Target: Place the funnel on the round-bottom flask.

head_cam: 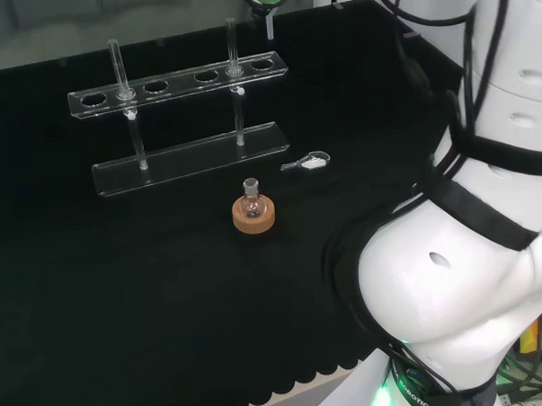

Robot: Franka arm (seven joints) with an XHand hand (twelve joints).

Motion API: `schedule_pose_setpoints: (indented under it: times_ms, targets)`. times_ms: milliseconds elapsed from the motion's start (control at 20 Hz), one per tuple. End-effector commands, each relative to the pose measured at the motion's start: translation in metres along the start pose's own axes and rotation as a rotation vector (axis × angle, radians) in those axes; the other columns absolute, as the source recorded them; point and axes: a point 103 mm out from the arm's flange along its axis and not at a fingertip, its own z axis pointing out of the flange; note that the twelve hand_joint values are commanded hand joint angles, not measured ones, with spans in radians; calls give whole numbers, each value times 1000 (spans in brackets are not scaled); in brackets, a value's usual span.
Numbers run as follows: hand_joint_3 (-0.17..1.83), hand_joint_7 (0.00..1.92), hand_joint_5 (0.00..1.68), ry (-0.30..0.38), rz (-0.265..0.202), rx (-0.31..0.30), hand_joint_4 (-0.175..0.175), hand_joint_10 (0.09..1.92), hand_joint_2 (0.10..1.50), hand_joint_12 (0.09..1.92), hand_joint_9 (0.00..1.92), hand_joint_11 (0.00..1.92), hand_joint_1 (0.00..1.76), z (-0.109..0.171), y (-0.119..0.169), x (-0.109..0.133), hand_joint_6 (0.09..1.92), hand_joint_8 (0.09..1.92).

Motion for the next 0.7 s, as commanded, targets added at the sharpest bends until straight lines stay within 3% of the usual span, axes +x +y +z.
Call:
schedule_pose_setpoints:
  times_ms: [50,700]
  targets:
    - [-175,607,802,6,13,-13,24,411,1154,1234,943,665,885,0,-62,12,740,620]
    - [-175,612,795,32,-1,-18,21,412,1155,1235,946,665,880,19,-149,46,750,623]
